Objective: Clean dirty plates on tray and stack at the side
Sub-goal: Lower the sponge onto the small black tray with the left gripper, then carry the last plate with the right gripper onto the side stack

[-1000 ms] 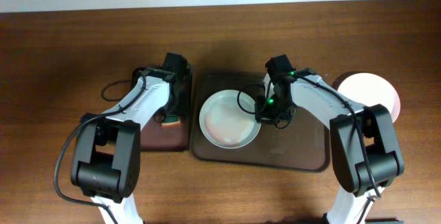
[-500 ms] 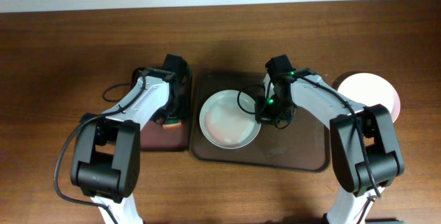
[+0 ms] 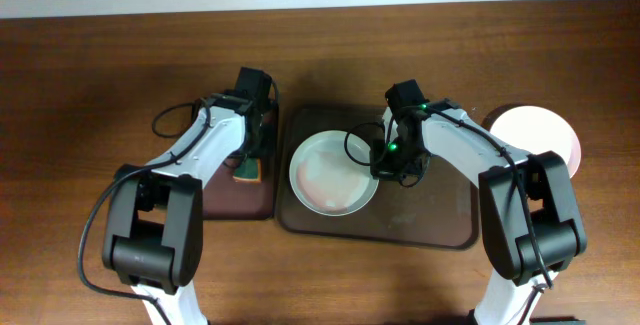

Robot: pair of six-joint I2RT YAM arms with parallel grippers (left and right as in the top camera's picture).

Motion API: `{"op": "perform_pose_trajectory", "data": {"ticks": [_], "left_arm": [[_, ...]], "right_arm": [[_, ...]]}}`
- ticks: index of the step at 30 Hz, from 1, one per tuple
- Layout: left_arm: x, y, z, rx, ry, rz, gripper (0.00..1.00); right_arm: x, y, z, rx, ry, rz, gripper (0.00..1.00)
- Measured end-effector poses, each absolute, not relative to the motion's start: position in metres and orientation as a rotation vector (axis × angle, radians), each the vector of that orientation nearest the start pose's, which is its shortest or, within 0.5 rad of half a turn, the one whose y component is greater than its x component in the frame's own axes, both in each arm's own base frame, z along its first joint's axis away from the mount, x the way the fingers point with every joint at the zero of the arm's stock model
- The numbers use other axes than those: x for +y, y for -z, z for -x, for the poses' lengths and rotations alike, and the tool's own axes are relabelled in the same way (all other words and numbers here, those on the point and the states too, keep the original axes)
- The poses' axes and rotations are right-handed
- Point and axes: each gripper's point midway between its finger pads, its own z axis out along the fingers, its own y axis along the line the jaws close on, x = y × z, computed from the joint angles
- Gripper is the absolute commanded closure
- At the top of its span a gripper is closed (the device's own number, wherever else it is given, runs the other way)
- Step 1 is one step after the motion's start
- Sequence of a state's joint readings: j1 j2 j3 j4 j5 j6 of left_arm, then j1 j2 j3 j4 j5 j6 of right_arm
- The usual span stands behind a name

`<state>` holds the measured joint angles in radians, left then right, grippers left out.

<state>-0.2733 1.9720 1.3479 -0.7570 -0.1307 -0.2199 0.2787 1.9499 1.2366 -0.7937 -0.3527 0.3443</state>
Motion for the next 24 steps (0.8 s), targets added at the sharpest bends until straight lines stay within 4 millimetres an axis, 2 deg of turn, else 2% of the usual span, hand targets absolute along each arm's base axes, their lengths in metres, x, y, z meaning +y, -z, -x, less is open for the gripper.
{"op": "perform_pose_trajectory", "data": {"ticks": [3,4,5,6,9,10,11,12,13,16,17,19,20,21,22,24], "left_arm": [[-0.081,-0.022,-0.372,3.018,-0.160,-0.095,0.34],[-0.080,-0.022,-0.367,3.041,-0.169,-0.100,0.36],[-0.079,-0.022,-0.364,3.051,-0.173,-0.104,0.43],[-0.079,-0.022,-0.364,3.052,-0.170,-0.105,0.44],[-0.086,-0.020,-0.362,3.065,-0.108,-0.112,0.41],[-0.087,-0.016,-0.359,3.072,-0.099,-0.113,0.51],[-0.086,-0.013,-0.356,3.078,-0.099,-0.113,0.65],[-0.085,-0.009,-0.351,3.092,-0.102,-0.122,0.99],[-0.084,-0.004,-0.344,3.111,-0.102,-0.117,1.00],[-0.085,-0.003,-0.345,3.108,-0.094,-0.117,1.00],[-0.084,-0.005,-0.345,3.110,-0.097,-0.116,0.69],[-0.084,-0.012,-0.349,3.104,-0.092,-0.100,0.29],[-0.082,-0.020,-0.355,3.081,-0.086,-0.093,0.20],[-0.081,-0.027,-0.359,3.063,-0.079,-0.085,0.18],[-0.081,-0.034,-0.359,3.054,-0.075,-0.080,0.09],[-0.080,-0.038,-0.358,3.054,-0.074,-0.078,0.04]], "right_arm": [[0.155,-0.009,-0.327,3.138,-0.563,-0.085,0.96],[0.155,-0.009,-0.327,3.138,-0.563,-0.086,0.96],[0.155,-0.009,-0.327,3.138,-0.564,-0.085,0.96],[0.155,-0.009,-0.327,3.138,-0.563,-0.086,0.96],[0.155,-0.009,-0.327,3.138,-0.563,-0.086,0.96],[0.155,-0.009,-0.327,3.138,-0.564,-0.086,0.96],[0.155,-0.009,-0.327,3.138,-0.563,-0.085,0.96],[0.155,-0.009,-0.327,3.138,-0.563,-0.086,0.96],[0.155,-0.009,-0.327,3.138,-0.563,-0.086,0.96],[0.155,-0.009,-0.327,3.138,-0.563,-0.086,0.96],[0.155,-0.009,-0.327,3.139,-0.563,-0.085,0.96],[0.155,-0.009,-0.326,3.142,-0.562,-0.087,0.96],[0.155,-0.009,-0.326,3.142,-0.560,-0.088,0.96],[0.154,-0.009,-0.327,3.141,-0.550,-0.087,0.96],[0.150,-0.009,-0.327,3.148,-0.510,-0.090,0.96],[0.140,-0.016,-0.332,3.148,-0.404,-0.093,0.96]]}}
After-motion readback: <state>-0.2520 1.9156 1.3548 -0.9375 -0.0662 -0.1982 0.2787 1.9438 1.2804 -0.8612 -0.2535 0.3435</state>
